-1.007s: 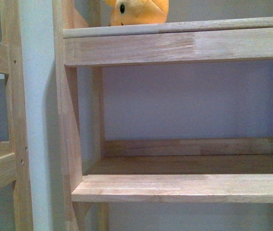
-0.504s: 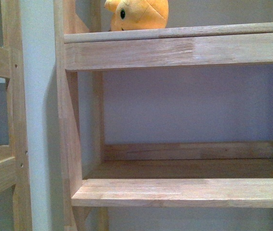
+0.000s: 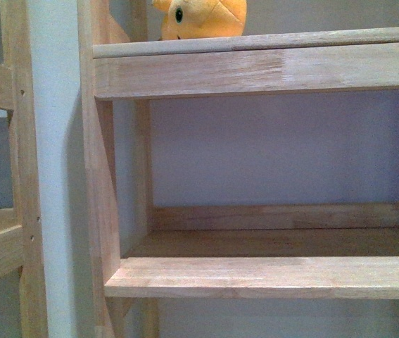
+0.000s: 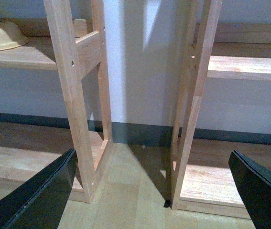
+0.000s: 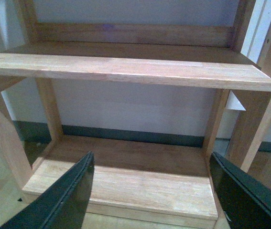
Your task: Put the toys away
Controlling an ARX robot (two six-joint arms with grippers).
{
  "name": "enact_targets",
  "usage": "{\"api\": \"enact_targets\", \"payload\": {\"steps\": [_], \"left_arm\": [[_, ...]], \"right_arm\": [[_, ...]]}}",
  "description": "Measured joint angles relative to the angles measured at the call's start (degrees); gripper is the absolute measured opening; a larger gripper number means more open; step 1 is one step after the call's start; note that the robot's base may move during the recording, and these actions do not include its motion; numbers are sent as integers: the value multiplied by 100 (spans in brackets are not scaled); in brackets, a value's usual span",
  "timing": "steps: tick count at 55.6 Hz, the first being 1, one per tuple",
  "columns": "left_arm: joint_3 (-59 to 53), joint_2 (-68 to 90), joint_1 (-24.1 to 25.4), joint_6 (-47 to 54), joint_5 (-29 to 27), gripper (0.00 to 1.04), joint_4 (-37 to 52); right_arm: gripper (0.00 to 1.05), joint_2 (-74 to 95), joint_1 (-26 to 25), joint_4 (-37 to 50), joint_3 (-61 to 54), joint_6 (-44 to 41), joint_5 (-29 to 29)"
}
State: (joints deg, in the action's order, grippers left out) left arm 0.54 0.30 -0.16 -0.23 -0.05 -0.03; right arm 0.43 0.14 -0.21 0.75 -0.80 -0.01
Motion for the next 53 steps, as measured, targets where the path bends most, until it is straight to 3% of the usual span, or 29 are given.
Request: {"api": "enact_targets", "payload": {"steps": [7, 53], "left_arm": [[0, 0, 0, 0, 2, 98, 0], [0, 0, 0, 0, 2, 98, 0]], "right_arm": [[100, 0, 0, 0, 0, 4, 0], [98, 0, 0, 0, 0, 4, 0]]}}
